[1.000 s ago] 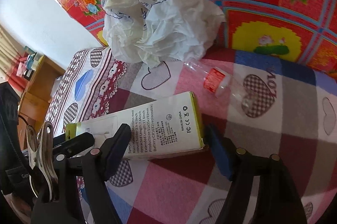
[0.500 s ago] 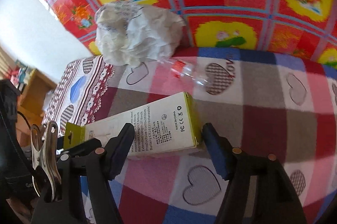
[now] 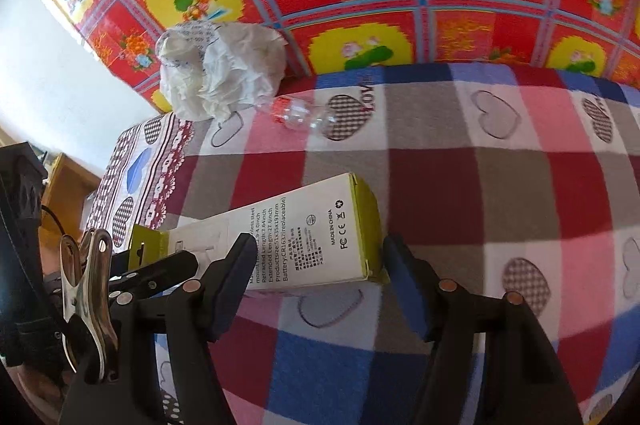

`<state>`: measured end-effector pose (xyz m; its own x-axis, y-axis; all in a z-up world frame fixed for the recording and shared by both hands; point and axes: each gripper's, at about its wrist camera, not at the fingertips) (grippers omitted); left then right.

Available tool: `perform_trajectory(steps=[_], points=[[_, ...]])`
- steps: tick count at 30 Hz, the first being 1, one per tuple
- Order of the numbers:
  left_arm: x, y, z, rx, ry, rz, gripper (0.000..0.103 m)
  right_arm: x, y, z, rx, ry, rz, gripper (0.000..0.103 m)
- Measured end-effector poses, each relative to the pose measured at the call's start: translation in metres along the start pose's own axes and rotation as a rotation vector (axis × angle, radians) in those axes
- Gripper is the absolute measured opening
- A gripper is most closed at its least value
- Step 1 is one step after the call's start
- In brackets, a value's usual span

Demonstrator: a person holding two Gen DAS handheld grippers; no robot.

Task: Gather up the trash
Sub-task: 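Lift the selfie stick box off the bed with both tools, then carry the box with both tools from the bed toward the red bucket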

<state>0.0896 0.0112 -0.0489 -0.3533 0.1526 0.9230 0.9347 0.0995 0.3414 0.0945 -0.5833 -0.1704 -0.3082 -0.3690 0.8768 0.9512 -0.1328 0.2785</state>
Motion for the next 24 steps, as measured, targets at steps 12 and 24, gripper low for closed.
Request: perform_trajectory(steps=[12,24], points=[[0.004,-0.015,-0.059,-0.105,-0.027,0.006,0.071,0.043,-0.027,-0.045,-0.091,-0.037,-0.047,0.068],[0.013,-0.036,-0.129,-0.202,-0.062,0.002,0.071,0.096,-0.055,-0.09,-0.155,-0.081,-0.107,0.068]])
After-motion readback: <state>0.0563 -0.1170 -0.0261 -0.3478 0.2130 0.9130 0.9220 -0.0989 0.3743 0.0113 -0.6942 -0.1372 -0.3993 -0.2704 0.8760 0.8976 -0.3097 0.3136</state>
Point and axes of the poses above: each gripper's, at about its wrist camera, not at the fingertips, and x roughly against the way its jaws point, z to its left, y to its top, and after that the axes turned 5 degrees about y, right-handed
